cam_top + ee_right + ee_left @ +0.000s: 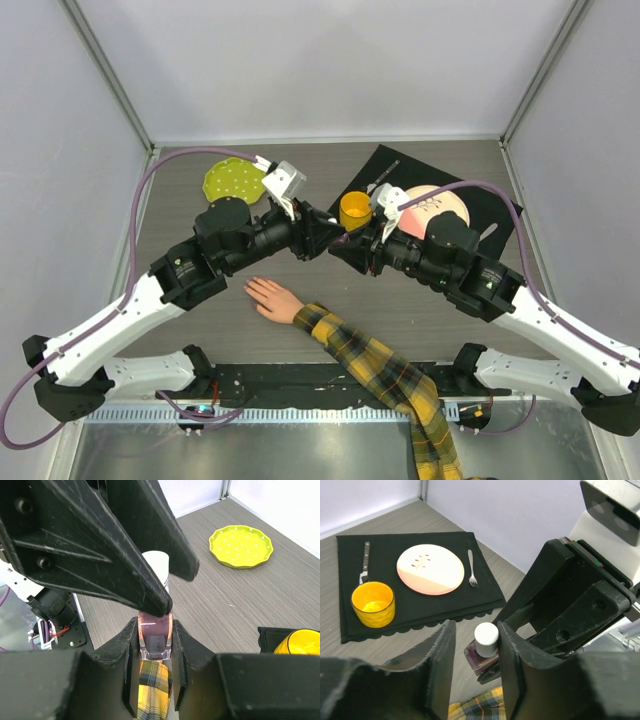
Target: Paint the nails
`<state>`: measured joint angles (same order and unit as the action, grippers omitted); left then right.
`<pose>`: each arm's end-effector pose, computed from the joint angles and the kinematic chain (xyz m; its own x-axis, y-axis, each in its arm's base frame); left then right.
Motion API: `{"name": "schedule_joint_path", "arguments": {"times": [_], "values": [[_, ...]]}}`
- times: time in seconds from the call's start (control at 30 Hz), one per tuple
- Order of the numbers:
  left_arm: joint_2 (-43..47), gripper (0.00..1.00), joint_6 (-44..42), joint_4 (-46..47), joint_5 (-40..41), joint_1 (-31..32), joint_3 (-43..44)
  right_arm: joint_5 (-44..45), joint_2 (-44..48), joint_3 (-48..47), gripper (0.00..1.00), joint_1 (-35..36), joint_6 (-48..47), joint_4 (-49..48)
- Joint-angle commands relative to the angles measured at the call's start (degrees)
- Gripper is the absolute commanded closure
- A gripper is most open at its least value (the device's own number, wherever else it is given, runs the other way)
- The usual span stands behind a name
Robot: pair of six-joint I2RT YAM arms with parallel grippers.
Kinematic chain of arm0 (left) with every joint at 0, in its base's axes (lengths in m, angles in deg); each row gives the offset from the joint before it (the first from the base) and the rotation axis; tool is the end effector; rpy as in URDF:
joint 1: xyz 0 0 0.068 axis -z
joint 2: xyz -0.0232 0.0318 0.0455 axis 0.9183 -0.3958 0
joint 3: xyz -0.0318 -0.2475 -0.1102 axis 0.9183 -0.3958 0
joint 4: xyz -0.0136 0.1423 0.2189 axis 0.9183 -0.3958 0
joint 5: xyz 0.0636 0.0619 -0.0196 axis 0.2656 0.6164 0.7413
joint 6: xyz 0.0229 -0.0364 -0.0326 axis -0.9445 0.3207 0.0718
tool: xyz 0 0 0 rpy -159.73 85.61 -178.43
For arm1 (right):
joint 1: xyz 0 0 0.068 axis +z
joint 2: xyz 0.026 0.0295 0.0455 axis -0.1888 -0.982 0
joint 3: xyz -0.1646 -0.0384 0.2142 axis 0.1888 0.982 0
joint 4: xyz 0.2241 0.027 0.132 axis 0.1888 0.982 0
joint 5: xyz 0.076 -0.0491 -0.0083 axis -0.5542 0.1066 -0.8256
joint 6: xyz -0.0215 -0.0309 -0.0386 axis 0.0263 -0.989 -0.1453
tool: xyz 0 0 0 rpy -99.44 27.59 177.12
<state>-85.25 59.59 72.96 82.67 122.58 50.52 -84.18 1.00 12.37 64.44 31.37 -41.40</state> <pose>0.1269 -0.1886 0.4444 -0.3113 -0.1244 -0.9421 0.7805 0.5320 -0.3282 0.1186 0.1702 0.4038 -0.0870 -0.0387 -0.9955 -0.8849 0.4620 0.0594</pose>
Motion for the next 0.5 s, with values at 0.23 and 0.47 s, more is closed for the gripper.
{"name": "schedule_joint_path", "arguments": {"times": [0.23, 0.47], "values": [[1.42, 1.00, -2.58, 4.14, -21.85, 0.00, -0.94, -13.89, 4.59, 0.65, 0.99, 0.32, 1.93, -6.69], [5.12, 1.00, -0.40, 13.29, -37.56, 0.00, -6.66, -49.60, 6.81, 14.18, 0.99, 0.58, 42.57, -58.21]]}}
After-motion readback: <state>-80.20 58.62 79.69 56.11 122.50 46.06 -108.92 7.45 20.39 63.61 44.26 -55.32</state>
